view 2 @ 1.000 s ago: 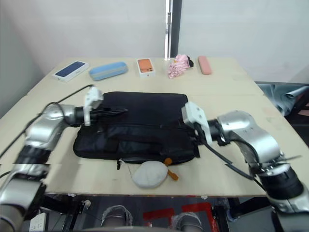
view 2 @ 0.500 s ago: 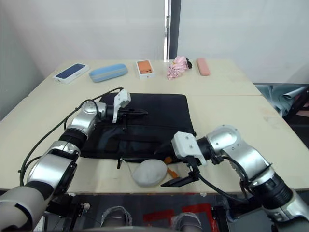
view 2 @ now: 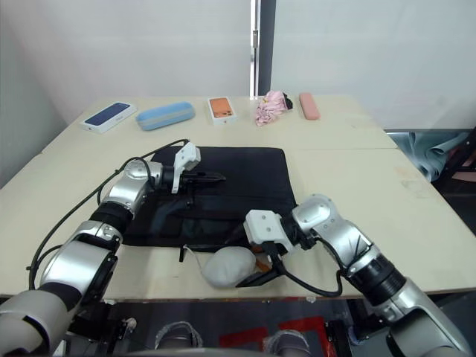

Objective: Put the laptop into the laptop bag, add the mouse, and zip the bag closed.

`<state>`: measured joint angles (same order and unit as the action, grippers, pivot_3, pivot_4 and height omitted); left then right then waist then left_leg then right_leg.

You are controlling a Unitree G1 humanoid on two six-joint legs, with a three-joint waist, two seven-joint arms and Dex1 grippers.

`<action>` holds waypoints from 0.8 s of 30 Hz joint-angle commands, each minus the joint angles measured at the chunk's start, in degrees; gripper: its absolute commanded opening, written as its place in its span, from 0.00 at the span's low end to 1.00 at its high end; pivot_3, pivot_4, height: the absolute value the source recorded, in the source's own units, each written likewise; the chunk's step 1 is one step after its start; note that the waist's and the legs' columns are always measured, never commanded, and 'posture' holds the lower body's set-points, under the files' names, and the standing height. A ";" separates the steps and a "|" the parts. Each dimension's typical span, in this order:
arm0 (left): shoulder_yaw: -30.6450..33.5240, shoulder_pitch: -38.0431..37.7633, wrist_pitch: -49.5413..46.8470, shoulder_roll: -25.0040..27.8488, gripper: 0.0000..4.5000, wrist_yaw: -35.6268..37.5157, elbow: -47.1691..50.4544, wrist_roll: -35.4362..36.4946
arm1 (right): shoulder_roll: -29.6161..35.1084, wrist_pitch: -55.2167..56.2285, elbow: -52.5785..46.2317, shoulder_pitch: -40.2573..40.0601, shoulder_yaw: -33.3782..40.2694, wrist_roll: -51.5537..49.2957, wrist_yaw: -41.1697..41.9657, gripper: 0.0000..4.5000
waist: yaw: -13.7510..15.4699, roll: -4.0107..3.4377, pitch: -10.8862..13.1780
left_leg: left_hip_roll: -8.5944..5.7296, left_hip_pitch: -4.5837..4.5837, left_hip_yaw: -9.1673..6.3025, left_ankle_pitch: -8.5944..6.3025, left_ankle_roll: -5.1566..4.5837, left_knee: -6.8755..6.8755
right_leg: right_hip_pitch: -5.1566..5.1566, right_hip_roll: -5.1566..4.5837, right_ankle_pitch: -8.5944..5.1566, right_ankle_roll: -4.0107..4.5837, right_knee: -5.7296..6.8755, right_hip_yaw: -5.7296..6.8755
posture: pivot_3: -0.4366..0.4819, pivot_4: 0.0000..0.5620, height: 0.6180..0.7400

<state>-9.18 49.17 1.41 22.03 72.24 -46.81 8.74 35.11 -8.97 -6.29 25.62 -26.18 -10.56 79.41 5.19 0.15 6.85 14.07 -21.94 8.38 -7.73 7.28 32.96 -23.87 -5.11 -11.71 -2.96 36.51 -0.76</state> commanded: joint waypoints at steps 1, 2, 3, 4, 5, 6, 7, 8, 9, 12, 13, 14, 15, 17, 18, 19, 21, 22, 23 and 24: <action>-1.94 -3.50 -2.50 1.06 0.02 0.79 -1.93 -3.00 | -0.55 1.74 0.79 1.18 -0.53 0.87 0.62 1.00 | -0.02 0.00 0.00 | 0.00 0.00 0.00 0.00 0.00 -0.01 | 0.00 0.00 0.00 0.00 -0.04 0.00 | 0.48 0.27 1.00; -1.93 -3.67 -2.57 1.07 0.02 0.78 -1.72 -3.03 | -0.69 2.12 1.20 1.16 -0.65 1.17 0.47 1.00 | -0.03 0.00 -0.01 | 0.00 0.00 0.00 0.00 0.00 -0.02 | 0.00 0.00 0.00 0.00 -0.06 0.01 | 0.48 0.27 1.00; -1.93 -3.86 -2.55 1.09 0.02 0.77 -1.51 -3.07 | -0.72 2.79 1.55 1.12 -0.75 1.54 0.41 1.00 | -0.05 0.00 -0.01 | 0.00 0.00 0.00 0.00 0.00 -0.05 | 0.01 0.00 0.00 0.00 -0.11 0.02 | 0.48 0.27 1.00; -1.93 -4.04 -2.41 1.12 0.02 0.72 -1.34 -3.13 | -0.62 3.31 1.75 1.05 -0.91 1.74 0.66 1.00 | -0.05 0.00 -0.01 | 0.00 0.00 0.01 0.00 0.00 -0.08 | 0.00 0.00 0.00 0.00 -0.14 0.02 | 0.48 0.27 1.00; -1.87 -4.20 -2.46 1.14 0.01 0.71 -1.21 -3.09 | -0.78 3.63 1.88 0.89 -0.71 1.55 0.67 0.94 | -0.05 -0.01 -0.01 | 0.00 0.00 0.01 0.00 0.01 -0.13 | 0.00 0.00 0.00 0.00 -0.18 0.03 | 0.48 0.27 1.00; -1.84 -4.31 -2.38 1.20 0.00 0.69 -1.19 -3.13 | -0.88 3.76 2.00 0.83 -0.54 1.33 0.74 0.88 | -0.06 -0.01 -0.02 | 0.00 0.00 0.01 0.00 0.01 -0.18 | 0.01 0.00 0.00 0.00 -0.22 0.04 | 0.48 0.27 1.00; -1.83 -4.41 -2.30 1.29 0.00 0.68 -1.18 -3.20 | -0.83 3.88 2.09 0.83 -0.48 1.26 0.93 0.80 | -0.06 -0.01 -0.06 | 0.00 0.00 0.02 0.00 0.01 -0.22 | 0.01 0.00 0.00 0.00 -0.27 0.04 | 0.48 0.27 1.00; -1.82 -4.46 -2.25 1.35 0.00 0.67 -1.18 -3.25 | -0.80 3.98 2.17 0.86 -0.44 1.25 1.04 0.74 | -0.06 -0.01 -0.09 | 0.00 0.00 0.03 0.00 0.01 -0.27 | 0.01 0.00 0.00 0.00 -0.32 0.05 | 0.48 0.27 1.00; -1.78 -4.48 -2.20 1.40 0.00 0.70 -1.24 -3.27 | -0.83 4.48 2.51 0.94 -0.39 1.39 1.09 0.65 | -0.06 -0.01 -0.10 | 0.00 0.00 0.05 0.00 0.01 -0.31 | 0.01 0.00 0.00 0.00 -0.36 0.05 | 0.48 0.27 1.00; -1.72 -4.53 -2.14 1.58 0.00 0.73 -1.45 -3.34 | -0.97 5.23 3.14 1.09 -0.12 1.32 1.12 0.41 | -0.09 -0.01 -0.11 | 0.00 0.01 0.08 -0.01 0.01 -0.40 | 0.02 0.00 0.00 0.00 -0.43 0.04 | 0.48 0.27 1.00; -1.75 -4.53 -2.07 1.59 0.00 0.71 -1.55 -3.41 | -1.02 5.04 3.14 1.10 0.01 1.05 1.15 0.36 | -0.12 -0.01 -0.12 | 0.00 0.01 0.09 -0.01 0.01 -0.43 | 0.02 0.00 0.00 0.00 -0.43 0.04 | 0.48 0.27 1.00; -1.85 -4.57 -1.93 1.63 0.00 0.68 -1.65 -3.55 | -0.97 4.70 2.94 1.06 0.16 0.78 1.14 0.28 | -0.15 -0.02 -0.12 | 0.00 0.02 0.09 -0.01 0.01 -0.47 | 0.02 0.00 0.00 0.00 -0.44 0.03 | 0.48 0.27 1.00; -2.07 -4.62 -1.66 1.67 0.00 0.67 -1.83 -3.83 | -0.78 3.39 2.01 0.85 0.68 -0.16 1.12 0.21 | -0.17 -0.02 -0.12 | 0.00 0.03 0.10 -0.01 0.01 -0.49 | 0.02 0.00 0.00 0.00 -0.45 0.03 | 0.48 0.27 1.00; -2.38 -4.72 -1.33 1.65 0.00 0.59 -2.14 -4.20 | 0.17 1.22 -0.36 0.25 1.70 -1.78 1.18 0.05 | -0.16 -0.03 -0.12 | 0.00 0.04 0.10 -0.01 0.01 -0.56 | 0.02 0.00 0.00 -0.01 -0.47 0.03 | 0.48 0.27 1.00; -2.46 -4.74 -1.28 1.55 0.00 0.52 -2.39 -4.27 | 0.97 0.38 -1.64 -0.11 2.21 -2.41 1.29 0.01 | -0.15 -0.03 -0.12 | 0.00 0.04 0.11 -0.01 0.01 -0.59 | 0.01 0.00 0.00 -0.01 -0.49 0.03 | 0.48 0.27 1.00; -2.54 -4.82 -1.14 1.45 0.00 0.42 -2.73 -4.38 | 1.85 -0.47 -2.92 -0.52 2.77 -3.00 1.22 0.01 | -0.09 -0.03 -0.12 | 0.00 0.04 0.11 -0.01 0.01 -0.61 | 0.01 0.00 0.00 -0.01 -0.51 0.03 | 0.48 0.27 1.00; -2.66 -5.15 -0.67 1.34 0.00 0.13 -3.76 -4.63 | 3.56 -2.75 -5.99 -1.61 4.38 -4.54 0.58 0.01 | -0.05 -0.04 -0.15 | 0.00 0.04 0.12 -0.01 0.02 -0.69 | 0.02 0.00 0.00 -0.01 -0.60 0.02 | 0.48 0.27 1.00; -2.67 -5.40 -0.42 1.29 0.00 -0.08 -4.33 -4.72 | 4.63 -4.14 -7.84 -2.33 5.36 -5.46 0.26 0.01 | -0.06 -0.05 -0.17 | 0.00 0.03 0.13 -0.01 0.02 -0.71 | 0.03 0.00 -0.01 -0.01 -0.65 0.01 | 0.48 0.27 1.00; -2.81 -5.69 -0.12 1.34 0.00 -0.23 -4.80 -4.94 | 5.81 -5.28 -9.58 -3.07 6.29 -6.19 0.04 0.01 | -0.03 -0.07 -0.19 | 0.00 0.04 0.14 -0.01 0.02 -0.75 | 0.04 0.01 -0.01 -0.01 -0.70 0.00 | 0.48 0.27 1.00; -2.91 -5.87 0.10 1.38 0.00 -0.30 -5.09 -5.09 | 6.60 -6.09 -10.77 -3.57 6.89 -6.65 -0.11 0.01 | 0.01 -0.09 -0.24 | 0.00 0.04 0.15 -0.01 0.02 -0.77 | 0.04 0.00 -0.01 -0.01 -0.73 0.00 | 0.48 0.27 1.00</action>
<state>-9.17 47.35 2.96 22.50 72.83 -45.60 8.74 40.87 -13.78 -13.39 22.44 -21.66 -15.04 79.39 5.20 0.07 6.61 14.07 -21.88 8.55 -7.74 7.30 32.14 -23.82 -5.11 -11.72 -2.97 35.72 -0.77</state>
